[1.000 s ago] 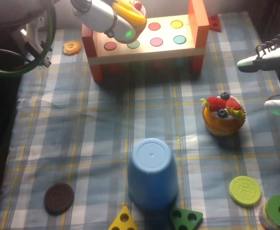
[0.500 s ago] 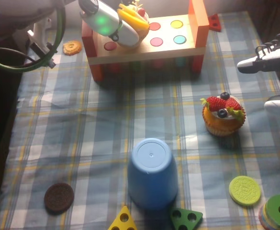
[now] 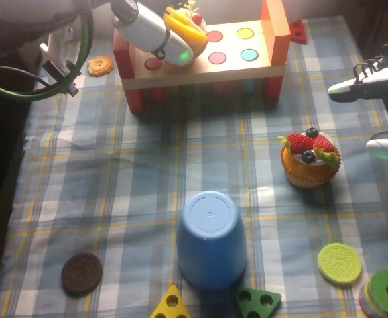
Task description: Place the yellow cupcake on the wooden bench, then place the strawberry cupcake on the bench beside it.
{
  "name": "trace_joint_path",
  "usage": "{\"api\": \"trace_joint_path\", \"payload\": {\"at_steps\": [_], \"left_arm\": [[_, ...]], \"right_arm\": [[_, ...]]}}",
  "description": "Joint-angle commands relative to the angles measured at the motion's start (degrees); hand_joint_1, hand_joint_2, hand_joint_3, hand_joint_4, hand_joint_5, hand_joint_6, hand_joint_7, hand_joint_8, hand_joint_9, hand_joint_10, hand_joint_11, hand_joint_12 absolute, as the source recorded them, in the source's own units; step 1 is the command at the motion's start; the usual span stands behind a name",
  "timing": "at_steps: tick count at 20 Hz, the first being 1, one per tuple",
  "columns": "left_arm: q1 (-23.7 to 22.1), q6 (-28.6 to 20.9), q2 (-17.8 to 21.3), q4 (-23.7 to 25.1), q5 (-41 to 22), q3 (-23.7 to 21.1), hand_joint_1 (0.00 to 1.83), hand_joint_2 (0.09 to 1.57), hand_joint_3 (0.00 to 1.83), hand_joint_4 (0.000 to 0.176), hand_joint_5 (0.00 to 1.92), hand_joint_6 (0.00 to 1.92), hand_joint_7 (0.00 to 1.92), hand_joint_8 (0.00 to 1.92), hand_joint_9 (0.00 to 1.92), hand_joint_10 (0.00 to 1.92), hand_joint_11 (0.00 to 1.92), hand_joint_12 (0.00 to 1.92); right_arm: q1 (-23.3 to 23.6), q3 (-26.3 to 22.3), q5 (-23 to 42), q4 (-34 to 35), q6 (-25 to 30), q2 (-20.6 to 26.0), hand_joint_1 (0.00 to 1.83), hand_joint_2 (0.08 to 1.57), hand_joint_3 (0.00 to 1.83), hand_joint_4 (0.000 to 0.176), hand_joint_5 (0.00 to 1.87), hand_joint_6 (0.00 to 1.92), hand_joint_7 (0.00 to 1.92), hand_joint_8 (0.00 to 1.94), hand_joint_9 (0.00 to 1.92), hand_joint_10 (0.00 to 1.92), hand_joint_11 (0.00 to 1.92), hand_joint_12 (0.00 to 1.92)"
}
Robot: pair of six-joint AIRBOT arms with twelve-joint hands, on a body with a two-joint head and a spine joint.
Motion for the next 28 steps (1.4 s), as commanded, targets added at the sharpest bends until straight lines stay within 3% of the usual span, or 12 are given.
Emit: {"api": "trace_joint_path", "payload": {"at_steps": [1,5,6,7,9,10,13,18,19,20,23,28], "left_arm": [[0.0,-0.2,0.3,-0.1,-5.0,0.3,1.19,1.17,0.0,0.0,0.98,1.01,0.76,1.31,0.82,0.01,0.0,0.96],[0.6,0.2,0.3,-0.1,-4.8,0.3,1.16,1.21,0.0,0.0,0.93,1.13,0.64,1.24,0.66,0.0,0.0,0.8],[0.6,0.3,0.3,-0.1,-4.8,0.3,1.02,1.18,0.0,0.082,0.88,1.15,0.6,0.69,0.63,0.0,0.0,0.75],[0.6,0.3,0.3,-0.1,-4.7,0.3,1.01,1.16,0.0,0.121,0.89,1.12,0.67,0.35,0.61,0.01,0.0,0.76],[0.7,0.5,0.3,-0.2,-4.6,0.3,1.03,1.14,0.0,0.109,0.93,1.05,0.71,0.07,0.58,0.0,0.0,0.79],[0.7,0.5,0.3,-0.2,-4.6,0.3,1.03,1.14,0.0,0.106,0.93,1.05,0.68,0.04,0.55,0.0,0.0,0.79],[0.9,0.7,0.3,-0.2,-4.5,0.3,0.98,1.16,0.0,0.173,0.87,1.14,0.6,0.0,0.51,0.0,0.0,0.81],[1.0,0.7,0.9,-0.2,-4.5,-0.5,0.95,1.19,0.0,0.176,0.81,1.23,0.55,0.0,0.48,0.0,0.0,0.76],[1.1,0.7,1.1,-0.2,-4.5,-0.7,1.0,1.13,0.0,0.132,0.69,0.52,0.52,0.0,0.46,0.0,0.0,0.71],[1.2,0.8,1.5,-0.2,-4.6,-1.1,1.04,1.09,0.0,0.117,0.73,0.2,0.51,0.0,0.46,0.0,0.0,0.74],[1.3,0.8,2.1,-0.3,-4.8,-1.8,1.08,1.04,0.0,0.09,0.68,0.01,0.48,0.0,0.47,0.01,0.0,0.64],[1.5,1.2,3.0,-0.3,-5.4,-3.0,1.09,1.0,0.0,0.13,0.5,0.0,0.4,0.0,0.43,0.0,0.0,0.62]], "right_arm": [[0.4,0.2,6.7,1.6,0.6,0.0,0.71,1.23,0.0,0.0,0.59,0.0,0.67,0.0,0.63,0.0,0.33,0.57],[0.4,0.2,6.7,1.6,0.7,0.0,0.69,1.23,0.0,0.002,0.6,0.0,0.68,0.0,0.64,0.0,0.36,0.53],[0.4,0.2,6.7,1.6,0.7,0.0,0.69,1.23,0.0,0.002,0.6,0.0,0.69,0.0,0.64,0.0,0.36,0.52],[0.4,0.2,6.7,1.6,0.8,0.0,0.71,1.24,0.0,0.0,0.59,0.0,0.68,0.0,0.64,0.0,0.39,0.46],[0.4,0.2,6.7,1.6,0.8,0.0,0.72,1.24,0.0,0.0,0.6,0.0,0.69,0.0,0.65,0.0,0.42,0.45],[0.4,0.2,6.7,1.6,0.8,0.0,0.68,1.24,0.0,0.019,0.59,0.0,0.68,0.0,0.64,0.0,0.41,0.44],[0.4,0.2,6.7,1.6,0.9,0.0,0.7,1.24,0.0,0.008,0.59,0.0,0.67,0.0,0.63,0.0,0.4,0.44],[0.4,0.2,6.7,1.6,1.0,0.0,0.68,1.25,0.0,0.0,0.6,0.0,0.68,0.0,0.68,0.01,0.48,0.46],[0.4,0.2,6.7,1.6,1.0,0.0,0.69,1.24,0.0,0.0,0.6,0.0,0.68,0.0,0.68,0.01,0.48,0.46],[0.4,0.2,6.7,1.6,1.0,0.0,0.67,1.25,0.0,0.0,0.59,0.0,0.67,0.0,0.66,0.0,0.46,0.45],[0.4,0.2,6.7,1.6,1.0,0.0,0.63,1.25,0.0,0.01,0.58,0.0,0.67,0.0,0.65,0.0,0.43,0.44],[0.4,0.2,6.7,1.7,1.0,0.0,0.68,1.24,0.0,0.0,0.58,0.0,0.68,0.0,0.65,0.0,0.44,0.43]]}}
